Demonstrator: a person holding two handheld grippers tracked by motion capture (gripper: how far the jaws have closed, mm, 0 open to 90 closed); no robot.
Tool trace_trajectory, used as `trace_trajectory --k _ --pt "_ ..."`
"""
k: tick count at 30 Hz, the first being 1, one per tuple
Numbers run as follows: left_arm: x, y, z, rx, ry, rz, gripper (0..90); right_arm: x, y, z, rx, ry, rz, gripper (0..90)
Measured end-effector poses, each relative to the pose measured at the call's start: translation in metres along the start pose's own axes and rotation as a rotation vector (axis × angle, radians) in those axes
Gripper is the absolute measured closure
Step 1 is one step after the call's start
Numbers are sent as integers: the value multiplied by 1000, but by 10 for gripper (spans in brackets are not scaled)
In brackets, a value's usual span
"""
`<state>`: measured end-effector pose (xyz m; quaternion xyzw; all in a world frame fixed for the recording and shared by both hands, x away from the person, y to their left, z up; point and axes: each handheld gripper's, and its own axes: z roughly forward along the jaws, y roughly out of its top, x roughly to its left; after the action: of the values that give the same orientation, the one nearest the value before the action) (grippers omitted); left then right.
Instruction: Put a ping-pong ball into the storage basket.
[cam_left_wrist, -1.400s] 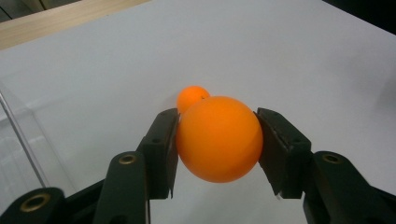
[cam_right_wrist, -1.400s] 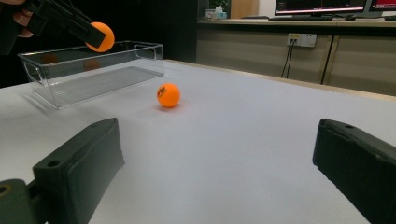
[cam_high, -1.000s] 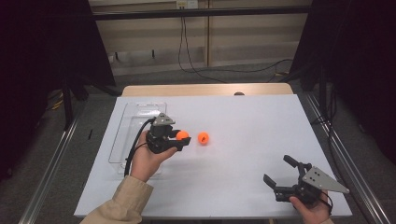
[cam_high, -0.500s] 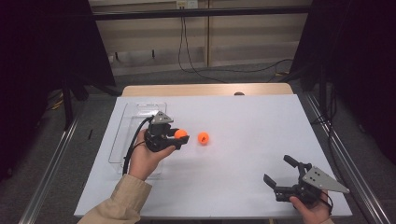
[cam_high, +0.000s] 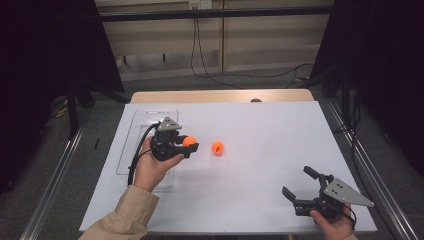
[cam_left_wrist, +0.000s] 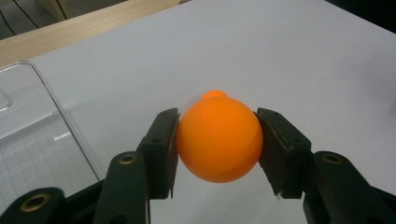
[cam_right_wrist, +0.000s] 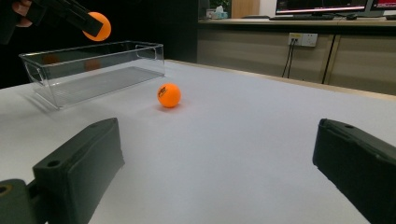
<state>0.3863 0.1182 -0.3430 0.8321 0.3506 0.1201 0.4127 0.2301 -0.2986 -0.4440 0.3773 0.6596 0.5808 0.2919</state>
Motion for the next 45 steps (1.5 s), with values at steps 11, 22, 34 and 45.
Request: trace_trajectory --k 11,22,34,45 --pt "3 0 -2 -2 11 -7 510 0 0 0 1 -3 0 10" --pt "9 -1 -5 -6 24 -12 509 0 0 0 -1 1 6 10" --pt "15 -2 -8 -10 39 -18 510 0 0 0 -2 1 5 10" --pt "20 -4 -11 -11 57 -29 510 0 0 0 -4 4 5 10"
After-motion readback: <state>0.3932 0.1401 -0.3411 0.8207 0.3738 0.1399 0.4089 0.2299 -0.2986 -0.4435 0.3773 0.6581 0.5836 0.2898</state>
